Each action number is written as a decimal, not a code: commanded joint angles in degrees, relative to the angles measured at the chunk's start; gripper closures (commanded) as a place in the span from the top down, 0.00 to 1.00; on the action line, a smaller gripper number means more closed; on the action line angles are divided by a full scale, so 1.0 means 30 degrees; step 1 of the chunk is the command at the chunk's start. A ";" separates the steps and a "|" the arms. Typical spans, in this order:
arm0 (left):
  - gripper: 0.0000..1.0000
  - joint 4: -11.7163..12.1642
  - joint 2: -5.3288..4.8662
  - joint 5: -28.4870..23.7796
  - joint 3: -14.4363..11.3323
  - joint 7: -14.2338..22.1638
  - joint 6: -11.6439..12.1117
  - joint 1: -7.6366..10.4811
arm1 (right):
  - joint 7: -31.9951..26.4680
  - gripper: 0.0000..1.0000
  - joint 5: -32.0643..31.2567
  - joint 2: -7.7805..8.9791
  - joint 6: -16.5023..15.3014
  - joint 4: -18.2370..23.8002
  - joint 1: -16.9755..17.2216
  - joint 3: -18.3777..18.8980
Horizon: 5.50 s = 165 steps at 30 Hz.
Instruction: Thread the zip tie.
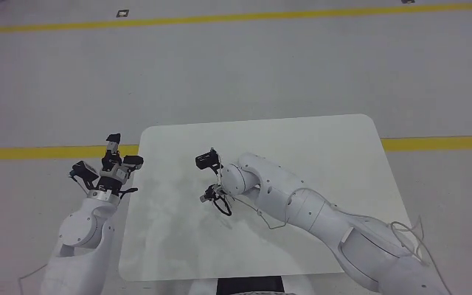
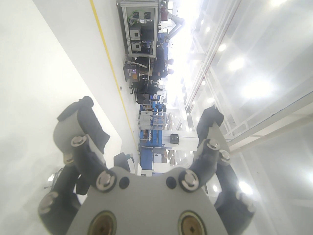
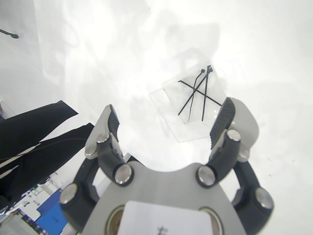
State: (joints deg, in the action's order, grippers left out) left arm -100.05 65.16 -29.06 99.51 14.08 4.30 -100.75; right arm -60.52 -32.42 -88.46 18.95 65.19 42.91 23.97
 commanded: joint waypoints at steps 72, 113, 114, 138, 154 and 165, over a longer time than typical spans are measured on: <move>1.00 0.0000 0.0000 0.0000 0.0000 0.0000 0.0000 0.0000 | -0.0430 0.00 -0.4133 -0.2253 -0.0227 -0.4157 0.0612 0.0419; 1.00 0.0000 0.0000 0.0000 0.0000 0.0000 0.0000 0.0000 | -0.2194 0.00 -0.4525 -0.0802 -0.3112 0.0040 0.2704 0.4771; 1.00 0.0000 0.0000 0.0000 0.0000 0.0000 0.0000 0.0000 | -0.2286 0.00 -0.4280 -0.0687 -0.3439 0.0307 0.2879 0.5075; 1.00 0.0000 0.0000 0.0000 0.0000 0.0000 0.0000 0.0000 | -0.1272 0.00 0.3906 0.0506 -0.8255 0.1778 0.4983 0.9469; 1.00 0.0000 0.0000 0.0000 0.0000 0.0000 0.0000 0.0000 | -0.0385 0.00 0.5092 0.0446 -0.8514 0.1165 0.4947 0.9364; 1.00 0.1450 -0.0122 -0.0130 -0.0411 0.5924 0.2318 -0.0195 | 0.3036 0.00 1.0160 0.0456 -0.9840 0.0054 0.5873 1.0817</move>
State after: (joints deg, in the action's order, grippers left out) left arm -96.49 64.89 -29.99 98.35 29.29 10.09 -101.25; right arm -52.37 -3.65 -87.04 -10.14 65.69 60.34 56.12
